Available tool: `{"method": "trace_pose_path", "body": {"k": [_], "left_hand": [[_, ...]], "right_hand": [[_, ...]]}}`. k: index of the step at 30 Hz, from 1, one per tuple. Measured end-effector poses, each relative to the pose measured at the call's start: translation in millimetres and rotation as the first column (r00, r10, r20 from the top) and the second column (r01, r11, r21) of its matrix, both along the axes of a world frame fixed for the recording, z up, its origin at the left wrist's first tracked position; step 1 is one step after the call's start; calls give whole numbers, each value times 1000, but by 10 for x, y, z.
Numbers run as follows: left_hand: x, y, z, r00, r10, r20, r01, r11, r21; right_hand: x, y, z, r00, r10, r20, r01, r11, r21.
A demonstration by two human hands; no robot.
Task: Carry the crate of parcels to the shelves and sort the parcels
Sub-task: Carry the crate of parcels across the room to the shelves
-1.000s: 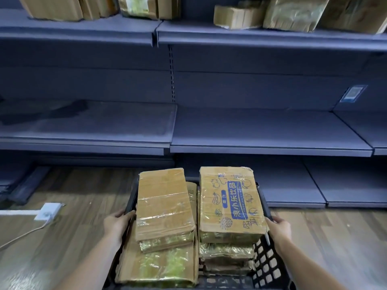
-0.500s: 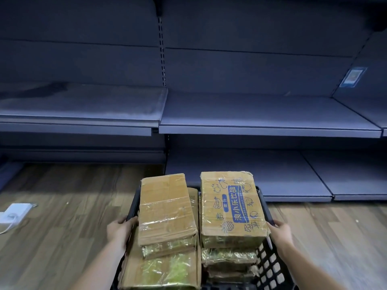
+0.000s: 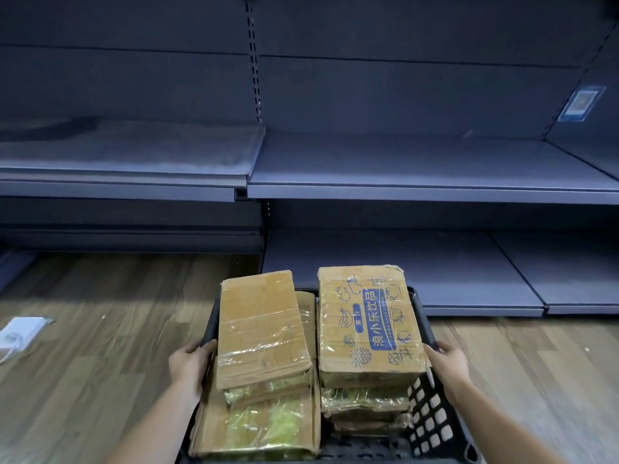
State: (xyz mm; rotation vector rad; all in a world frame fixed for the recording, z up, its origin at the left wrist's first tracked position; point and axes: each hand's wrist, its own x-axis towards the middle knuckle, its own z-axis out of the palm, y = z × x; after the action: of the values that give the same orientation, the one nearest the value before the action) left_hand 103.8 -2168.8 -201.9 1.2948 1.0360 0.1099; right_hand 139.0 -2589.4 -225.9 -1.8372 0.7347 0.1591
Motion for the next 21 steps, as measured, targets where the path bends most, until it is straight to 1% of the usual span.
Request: {"method": "trace_pose_path", "body": {"k": [3, 7, 9, 10, 14, 16, 18, 21], "left_hand": [[14, -45, -11, 1000, -4, -15, 4, 999, 35], [49, -63, -1, 999, -13, -29, 14, 999, 33], [46, -79, 23, 999, -25, -44, 26, 999, 42], [43, -93, 45, 998, -31, -49, 33, 998, 48], [47, -122, 86, 997, -35, -68, 40, 997, 72], [39, -121, 90, 995, -48, -85, 56, 994, 96], [40, -89, 44, 992, -66, -107, 78, 991, 110], [115, 50, -236, 974, -115, -194, 147, 976, 162]], "right_hand": [[18, -43, -86, 1000, -17, 14, 18, 1000, -14], [130, -222, -453, 999, -41, 18, 42, 998, -40], [116, -158, -382, 998, -56, 3, 56, 997, -49], [80, -74, -245, 998, -58, 0, 58, 996, -68], [-5, 80, 14, 999, -25, -30, 17, 966, -258], [-40, 133, 97, 996, 39, -80, -66, 930, -362], [-60, 179, 165, 985, 85, -151, -142, 897, -419], [-87, 201, 202, 975, 112, -193, -192, 862, -469]]}}
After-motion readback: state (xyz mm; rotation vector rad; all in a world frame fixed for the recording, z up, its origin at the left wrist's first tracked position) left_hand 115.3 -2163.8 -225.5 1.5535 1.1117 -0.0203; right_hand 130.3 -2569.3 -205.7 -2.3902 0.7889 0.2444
